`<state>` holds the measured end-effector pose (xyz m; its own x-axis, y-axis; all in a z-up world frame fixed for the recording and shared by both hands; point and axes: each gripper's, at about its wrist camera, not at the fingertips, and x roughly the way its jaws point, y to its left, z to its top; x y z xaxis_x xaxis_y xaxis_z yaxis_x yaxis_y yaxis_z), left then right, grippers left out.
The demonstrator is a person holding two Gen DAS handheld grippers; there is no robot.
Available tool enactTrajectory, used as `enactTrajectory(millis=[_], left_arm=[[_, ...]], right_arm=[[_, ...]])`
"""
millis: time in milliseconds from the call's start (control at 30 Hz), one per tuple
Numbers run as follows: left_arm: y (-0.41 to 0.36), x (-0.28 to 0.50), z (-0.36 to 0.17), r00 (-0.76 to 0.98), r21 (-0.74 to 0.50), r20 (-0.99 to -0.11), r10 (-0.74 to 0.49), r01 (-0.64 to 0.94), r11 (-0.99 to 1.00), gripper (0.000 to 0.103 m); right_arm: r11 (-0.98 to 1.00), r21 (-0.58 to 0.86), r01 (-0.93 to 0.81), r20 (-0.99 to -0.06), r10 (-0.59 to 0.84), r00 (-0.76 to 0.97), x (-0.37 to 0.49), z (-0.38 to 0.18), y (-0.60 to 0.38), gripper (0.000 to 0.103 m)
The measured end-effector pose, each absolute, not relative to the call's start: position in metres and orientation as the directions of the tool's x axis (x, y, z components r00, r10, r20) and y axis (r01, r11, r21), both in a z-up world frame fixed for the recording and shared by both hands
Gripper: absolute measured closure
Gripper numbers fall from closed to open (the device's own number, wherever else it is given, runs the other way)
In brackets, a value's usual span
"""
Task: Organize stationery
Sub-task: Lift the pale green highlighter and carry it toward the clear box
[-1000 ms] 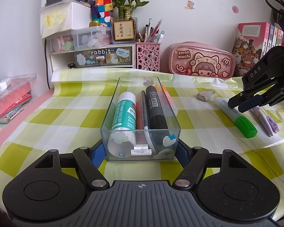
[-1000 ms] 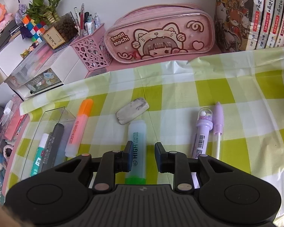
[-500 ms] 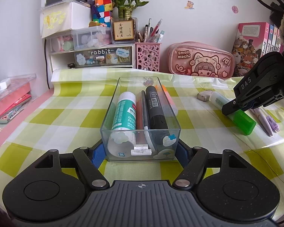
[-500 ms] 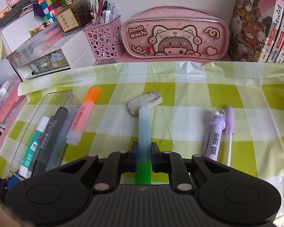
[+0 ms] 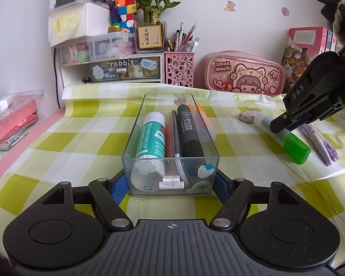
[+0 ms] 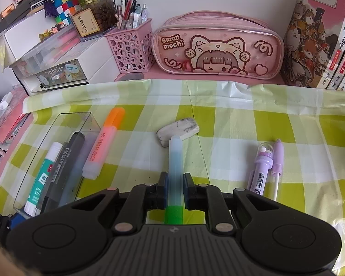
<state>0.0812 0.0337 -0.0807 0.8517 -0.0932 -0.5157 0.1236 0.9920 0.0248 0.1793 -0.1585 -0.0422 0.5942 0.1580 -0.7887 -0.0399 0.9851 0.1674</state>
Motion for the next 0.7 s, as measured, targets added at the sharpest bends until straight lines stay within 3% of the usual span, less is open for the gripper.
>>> enactTrajectory(millis=[700], left_arm=[[0.0337,0.0812,-0.0806,0.852,0.025,-0.516,-0.094,0.124,0.992,0.031]], right_arm=[[0.971,0.239,-0.004,-0.797,0.199,0.570,0.1840,-0.0414,-0.1620,0.097]])
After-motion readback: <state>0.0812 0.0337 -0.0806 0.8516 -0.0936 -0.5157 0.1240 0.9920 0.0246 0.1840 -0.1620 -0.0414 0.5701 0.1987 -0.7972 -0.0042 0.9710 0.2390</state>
